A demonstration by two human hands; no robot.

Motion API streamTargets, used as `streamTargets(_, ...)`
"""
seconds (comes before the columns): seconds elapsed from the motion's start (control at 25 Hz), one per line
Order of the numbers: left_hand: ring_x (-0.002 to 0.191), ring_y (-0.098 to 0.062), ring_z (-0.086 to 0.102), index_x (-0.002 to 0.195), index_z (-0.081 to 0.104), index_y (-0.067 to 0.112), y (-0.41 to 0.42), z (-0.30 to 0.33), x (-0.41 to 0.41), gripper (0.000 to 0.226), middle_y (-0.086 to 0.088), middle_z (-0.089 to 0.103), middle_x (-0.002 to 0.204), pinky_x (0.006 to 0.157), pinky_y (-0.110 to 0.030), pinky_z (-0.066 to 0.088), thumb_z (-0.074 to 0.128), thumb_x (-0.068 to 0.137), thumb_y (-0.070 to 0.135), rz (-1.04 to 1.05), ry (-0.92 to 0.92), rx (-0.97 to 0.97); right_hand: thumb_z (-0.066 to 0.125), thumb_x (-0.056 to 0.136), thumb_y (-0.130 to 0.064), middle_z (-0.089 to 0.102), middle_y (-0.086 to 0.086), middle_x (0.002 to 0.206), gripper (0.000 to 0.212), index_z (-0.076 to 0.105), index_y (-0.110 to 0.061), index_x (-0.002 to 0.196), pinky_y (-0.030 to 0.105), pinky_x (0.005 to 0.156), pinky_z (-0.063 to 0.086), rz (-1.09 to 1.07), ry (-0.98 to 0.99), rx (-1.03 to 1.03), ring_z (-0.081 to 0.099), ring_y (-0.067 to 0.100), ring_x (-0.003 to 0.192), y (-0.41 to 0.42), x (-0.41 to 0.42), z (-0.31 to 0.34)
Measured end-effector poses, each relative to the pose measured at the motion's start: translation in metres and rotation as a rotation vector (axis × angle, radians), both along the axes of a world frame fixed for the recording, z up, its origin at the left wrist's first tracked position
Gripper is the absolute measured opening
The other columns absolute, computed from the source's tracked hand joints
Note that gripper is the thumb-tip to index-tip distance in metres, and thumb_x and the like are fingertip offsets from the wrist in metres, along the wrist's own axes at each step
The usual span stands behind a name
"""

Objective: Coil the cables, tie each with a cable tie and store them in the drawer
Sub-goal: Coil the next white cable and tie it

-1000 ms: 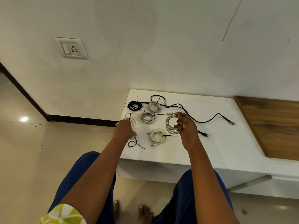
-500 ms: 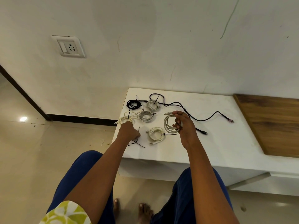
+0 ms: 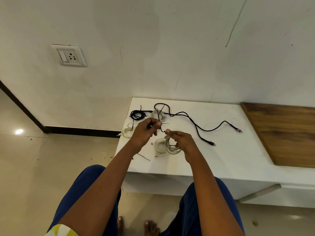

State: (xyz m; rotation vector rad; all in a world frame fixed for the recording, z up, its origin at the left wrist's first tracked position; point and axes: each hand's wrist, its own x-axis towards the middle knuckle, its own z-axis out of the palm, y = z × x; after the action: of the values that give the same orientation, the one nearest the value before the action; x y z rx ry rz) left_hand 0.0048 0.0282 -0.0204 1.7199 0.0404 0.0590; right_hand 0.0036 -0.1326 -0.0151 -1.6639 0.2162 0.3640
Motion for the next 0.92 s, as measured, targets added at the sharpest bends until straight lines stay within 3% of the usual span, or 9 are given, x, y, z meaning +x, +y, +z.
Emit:
streamTargets(0.16,0.056,-0.002,0.055,0.083,0.056,0.023,-0.005,0.003,-0.001,0.01,0.016,0.061,0.067,0.055,-0.013,0.042,0.059,0.092,0.02,-0.067,-0.073,-0.05,0.066,0.085,-0.028,0.068,-0.007,0.082,0.024,0.073,-0.01,0.099,0.019,0.06,0.037,-0.006,0.032,0.112,0.044,0.008,0.074,-0.001,-0.001,-0.001)
streamTargets(0.28,0.06,-0.004,0.057,0.083,0.056,0.025,-0.006,0.005,-0.003,0.01,0.015,0.062,0.07,0.058,-0.014,0.043,0.06,0.091,0.02,-0.115,-0.093,-0.048,0.066,0.086,-0.022,0.069,-0.003,0.088,0.019,0.072,-0.01,0.099,0.02,0.059,0.034,-0.051,0.016,0.204,0.038,0.009,0.063,-0.002,0.001,-0.001)
streamTargets(0.4,0.065,-0.005,0.06,0.085,0.06,0.026,-0.005,0.008,-0.005,0.008,0.016,0.063,0.074,0.06,-0.013,0.045,0.063,0.089,0.02,-0.179,-0.107,-0.022,0.068,0.084,-0.019,0.068,-0.004,0.091,0.012,0.071,-0.016,0.095,0.019,0.063,0.036,-0.108,-0.022,0.218,0.045,0.006,0.062,-0.003,0.002,0.001)
streamTargets(0.6,0.078,-0.009,0.067,0.104,0.065,0.022,-0.004,0.012,-0.007,0.014,0.005,0.07,0.094,0.07,-0.018,0.053,0.056,0.094,0.022,-0.248,0.141,-0.186,0.068,0.085,-0.023,0.067,-0.004,0.085,0.008,0.069,-0.018,0.091,0.008,0.064,0.046,-0.214,-0.248,0.101,0.059,0.008,0.078,0.0,0.005,-0.001)
streamTargets(0.76,0.072,-0.015,0.07,0.092,0.068,0.016,-0.013,0.014,-0.01,0.014,-0.005,0.073,0.086,0.064,-0.021,0.055,0.064,0.088,0.028,-0.139,0.251,-0.238,0.067,0.086,-0.024,0.069,0.002,0.1,0.007,0.068,-0.02,0.091,0.03,0.083,0.048,-0.167,-0.401,-0.076,0.061,0.018,0.093,0.003,0.005,-0.003)
streamTargets(0.92,0.064,-0.014,0.068,0.082,0.07,0.011,-0.017,0.014,-0.01,0.002,-0.004,0.072,0.073,0.067,-0.022,0.056,0.07,0.083,0.013,-0.107,0.251,-0.271,0.066,0.086,-0.027,0.066,-0.001,0.102,0.008,0.068,-0.022,0.092,0.006,0.07,0.039,-0.178,-0.459,-0.184,0.055,0.002,0.085,0.006,0.004,-0.004)
